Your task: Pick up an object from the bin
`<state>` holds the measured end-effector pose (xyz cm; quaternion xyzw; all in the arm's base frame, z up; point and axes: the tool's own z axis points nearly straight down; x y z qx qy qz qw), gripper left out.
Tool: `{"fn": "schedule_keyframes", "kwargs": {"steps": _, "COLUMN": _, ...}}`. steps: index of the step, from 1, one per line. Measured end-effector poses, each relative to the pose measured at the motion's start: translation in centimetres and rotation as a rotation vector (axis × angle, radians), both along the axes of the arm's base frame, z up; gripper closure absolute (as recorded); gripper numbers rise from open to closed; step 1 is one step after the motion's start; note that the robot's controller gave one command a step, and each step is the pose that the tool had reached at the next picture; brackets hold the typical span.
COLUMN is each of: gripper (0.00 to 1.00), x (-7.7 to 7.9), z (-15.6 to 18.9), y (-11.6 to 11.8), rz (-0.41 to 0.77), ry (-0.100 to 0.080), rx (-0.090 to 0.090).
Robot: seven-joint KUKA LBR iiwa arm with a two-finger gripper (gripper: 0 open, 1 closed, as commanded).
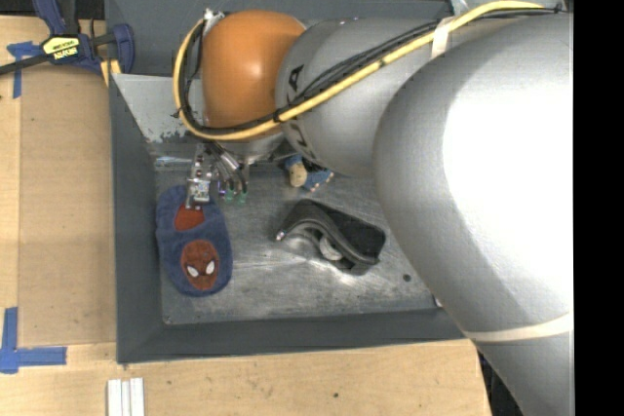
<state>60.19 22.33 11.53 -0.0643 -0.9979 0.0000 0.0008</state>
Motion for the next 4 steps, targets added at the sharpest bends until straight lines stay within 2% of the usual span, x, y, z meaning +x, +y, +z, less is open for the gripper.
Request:
{"fn": "schedule_keyframes", "kwargs": {"steps": 1, "gripper": 1.00, "x": -0.9, "z": 10.2, "y": -3.4, "rz": 0.014, "ry": -0.013, "rx": 0.002}}
{"fn": "schedule_keyframes", "kwargs": {"steps": 2, "gripper": 1.00, "x": -1.1, "z": 3.9, "y": 1.4, "rz": 0.030, "ry": 0.001, "rx": 0.000}}
{"fn": "schedule_keyframes", "kwargs": {"steps": 3, "gripper": 1.00, "x": -0.5, "z": 8.7, "y": -2.9, "rz": 0.032, "ry": -0.008, "rx": 0.000}}
{"fn": "schedule_keyframes", "kwargs": {"steps": 4, "gripper": 1.00, "x": -4.5, "z": 8.5, "y": 0.0, "rz": 0.075, "ry": -0.001, "rx": 0.001}}
